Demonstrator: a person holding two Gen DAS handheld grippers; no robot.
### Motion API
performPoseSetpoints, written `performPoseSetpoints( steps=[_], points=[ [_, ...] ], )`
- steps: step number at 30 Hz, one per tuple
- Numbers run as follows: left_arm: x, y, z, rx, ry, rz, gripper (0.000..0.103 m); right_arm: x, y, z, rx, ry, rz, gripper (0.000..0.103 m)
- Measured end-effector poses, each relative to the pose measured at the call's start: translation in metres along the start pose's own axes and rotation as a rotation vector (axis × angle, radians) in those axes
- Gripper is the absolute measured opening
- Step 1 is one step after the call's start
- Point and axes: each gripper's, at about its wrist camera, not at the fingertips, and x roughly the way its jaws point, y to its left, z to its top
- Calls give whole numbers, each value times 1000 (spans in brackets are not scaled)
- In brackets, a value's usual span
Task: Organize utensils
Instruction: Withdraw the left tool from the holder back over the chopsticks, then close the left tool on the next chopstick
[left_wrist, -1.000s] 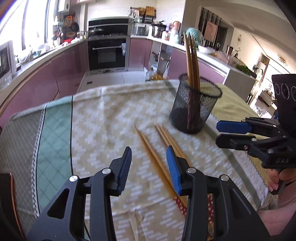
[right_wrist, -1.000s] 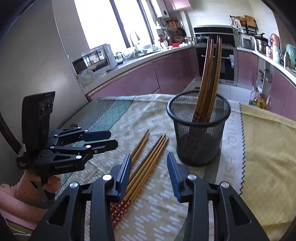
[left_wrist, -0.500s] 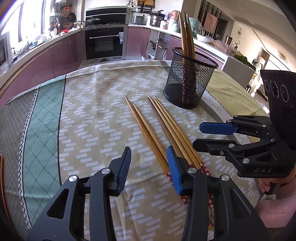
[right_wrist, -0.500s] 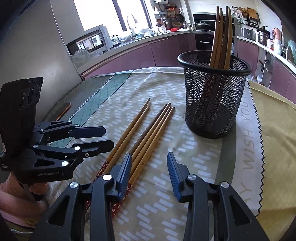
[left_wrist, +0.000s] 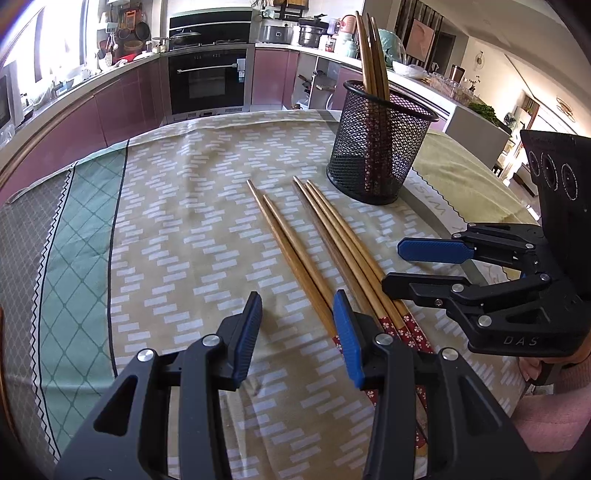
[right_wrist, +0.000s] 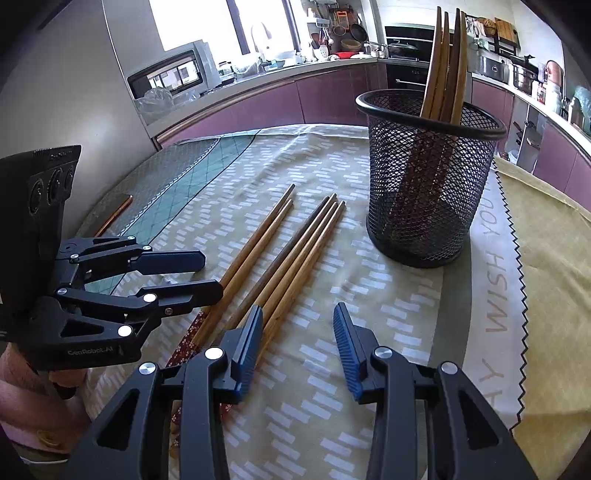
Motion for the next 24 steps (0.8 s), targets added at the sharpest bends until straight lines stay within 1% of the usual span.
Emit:
performPoseSetpoints(
  steps=[17,24],
  points=[
    [0,4,-3,2,17,-2,39,4,4,3,-27,15,-45,38],
    [7,3,8,16,20,32,37,10,6,9,-41,17,-75,36]
  ],
)
